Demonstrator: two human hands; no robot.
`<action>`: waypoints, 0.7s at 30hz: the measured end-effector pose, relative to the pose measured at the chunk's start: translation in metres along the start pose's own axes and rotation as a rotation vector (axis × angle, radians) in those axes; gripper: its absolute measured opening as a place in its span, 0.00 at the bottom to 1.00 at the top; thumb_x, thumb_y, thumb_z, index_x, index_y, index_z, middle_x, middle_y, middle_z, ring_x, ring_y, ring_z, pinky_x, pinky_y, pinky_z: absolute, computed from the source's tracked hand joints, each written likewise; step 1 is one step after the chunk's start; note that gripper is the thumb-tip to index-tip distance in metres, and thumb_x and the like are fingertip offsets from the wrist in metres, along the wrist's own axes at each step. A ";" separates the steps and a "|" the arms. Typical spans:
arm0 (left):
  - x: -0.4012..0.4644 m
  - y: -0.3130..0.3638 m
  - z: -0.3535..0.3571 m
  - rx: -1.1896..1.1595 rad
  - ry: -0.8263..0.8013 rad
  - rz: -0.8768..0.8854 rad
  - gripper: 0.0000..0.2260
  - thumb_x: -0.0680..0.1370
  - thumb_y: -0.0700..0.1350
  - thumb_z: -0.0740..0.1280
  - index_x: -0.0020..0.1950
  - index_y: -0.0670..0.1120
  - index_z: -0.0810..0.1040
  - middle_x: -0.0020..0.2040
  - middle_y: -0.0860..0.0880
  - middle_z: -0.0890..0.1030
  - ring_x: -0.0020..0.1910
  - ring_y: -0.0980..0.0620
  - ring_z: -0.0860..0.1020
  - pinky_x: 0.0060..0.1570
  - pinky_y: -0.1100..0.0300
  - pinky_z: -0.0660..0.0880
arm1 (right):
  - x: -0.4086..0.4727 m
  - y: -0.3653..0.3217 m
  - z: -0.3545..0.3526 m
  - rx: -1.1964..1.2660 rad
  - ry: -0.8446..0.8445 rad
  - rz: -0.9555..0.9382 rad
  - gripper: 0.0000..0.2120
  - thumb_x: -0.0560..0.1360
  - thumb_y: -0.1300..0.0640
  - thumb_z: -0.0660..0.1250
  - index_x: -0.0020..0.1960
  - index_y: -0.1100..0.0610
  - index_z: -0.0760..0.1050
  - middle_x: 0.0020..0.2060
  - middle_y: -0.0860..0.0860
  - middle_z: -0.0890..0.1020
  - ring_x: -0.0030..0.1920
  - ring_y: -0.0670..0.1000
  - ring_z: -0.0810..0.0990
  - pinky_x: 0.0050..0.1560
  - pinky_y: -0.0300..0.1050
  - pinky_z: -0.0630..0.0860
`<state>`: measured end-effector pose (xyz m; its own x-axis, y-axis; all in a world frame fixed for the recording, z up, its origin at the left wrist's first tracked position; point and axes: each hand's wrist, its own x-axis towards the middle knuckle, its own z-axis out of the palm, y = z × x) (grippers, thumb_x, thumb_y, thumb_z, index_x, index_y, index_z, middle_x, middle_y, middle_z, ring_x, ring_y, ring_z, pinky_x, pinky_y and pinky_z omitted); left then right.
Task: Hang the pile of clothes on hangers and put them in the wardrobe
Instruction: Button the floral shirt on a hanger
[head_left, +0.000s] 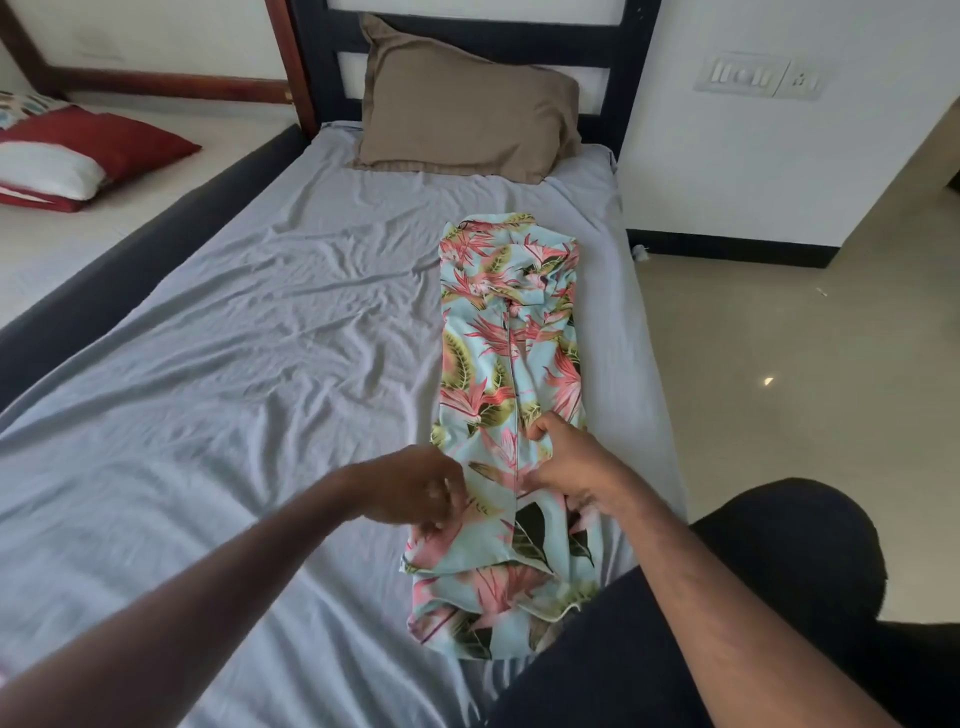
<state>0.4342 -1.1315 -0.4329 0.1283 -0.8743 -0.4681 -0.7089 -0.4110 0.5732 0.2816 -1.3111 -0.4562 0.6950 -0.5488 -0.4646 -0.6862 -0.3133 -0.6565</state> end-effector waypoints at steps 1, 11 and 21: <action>-0.002 -0.006 0.010 0.108 0.083 0.028 0.05 0.76 0.42 0.71 0.50 0.49 0.82 0.44 0.52 0.85 0.42 0.55 0.84 0.46 0.62 0.79 | -0.005 0.002 0.002 -0.014 -0.019 0.001 0.28 0.70 0.60 0.78 0.63 0.49 0.67 0.51 0.51 0.76 0.42 0.51 0.79 0.31 0.44 0.76; -0.037 -0.042 0.079 0.416 0.493 0.114 0.25 0.68 0.71 0.66 0.55 0.56 0.79 0.49 0.57 0.76 0.48 0.53 0.76 0.40 0.57 0.70 | -0.020 0.022 0.015 -0.101 0.137 -0.165 0.16 0.70 0.62 0.76 0.53 0.51 0.76 0.53 0.50 0.79 0.48 0.51 0.81 0.39 0.41 0.74; -0.052 -0.042 0.102 0.462 0.795 0.300 0.09 0.75 0.47 0.63 0.45 0.47 0.82 0.39 0.52 0.80 0.37 0.49 0.79 0.33 0.54 0.77 | -0.061 0.004 0.040 -0.647 -0.086 -0.552 0.16 0.70 0.46 0.77 0.55 0.47 0.79 0.48 0.42 0.78 0.52 0.46 0.76 0.64 0.58 0.66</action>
<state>0.3862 -1.0428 -0.5016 0.2092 -0.9155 0.3437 -0.9697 -0.1488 0.1939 0.2447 -1.2477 -0.4543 0.9617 -0.1344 -0.2389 -0.2135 -0.9138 -0.3455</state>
